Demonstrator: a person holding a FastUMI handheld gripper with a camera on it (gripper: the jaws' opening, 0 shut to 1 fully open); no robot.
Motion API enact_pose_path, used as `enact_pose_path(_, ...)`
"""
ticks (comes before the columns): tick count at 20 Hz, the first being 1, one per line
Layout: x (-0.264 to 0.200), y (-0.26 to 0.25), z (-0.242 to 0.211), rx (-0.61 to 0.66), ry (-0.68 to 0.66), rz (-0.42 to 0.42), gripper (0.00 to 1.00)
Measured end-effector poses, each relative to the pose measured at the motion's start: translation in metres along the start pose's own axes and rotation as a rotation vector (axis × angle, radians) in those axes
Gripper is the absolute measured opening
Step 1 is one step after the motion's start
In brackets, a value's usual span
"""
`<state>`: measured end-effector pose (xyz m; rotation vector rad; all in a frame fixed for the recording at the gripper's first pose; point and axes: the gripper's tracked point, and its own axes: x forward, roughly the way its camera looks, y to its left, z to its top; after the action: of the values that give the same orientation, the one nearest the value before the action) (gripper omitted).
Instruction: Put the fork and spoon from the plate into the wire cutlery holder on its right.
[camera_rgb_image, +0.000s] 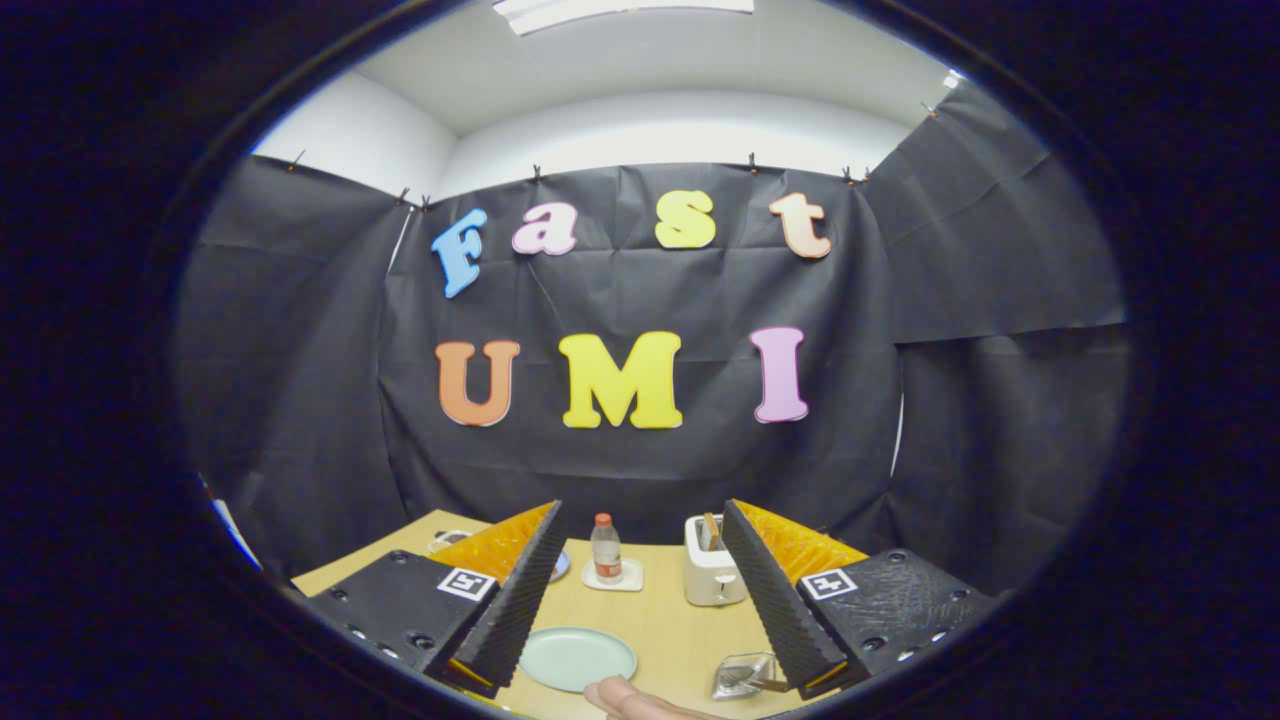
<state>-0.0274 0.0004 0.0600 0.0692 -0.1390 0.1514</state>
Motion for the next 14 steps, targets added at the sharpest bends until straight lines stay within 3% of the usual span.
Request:
enact_pose_path(4, -0.002, 0.005, 0.010, -0.032, -0.010, 0.011, 0.95)
enact_pose_path(14, 0.005, 0.012, -0.013, -0.082, 0.056, 0.018, 0.95)
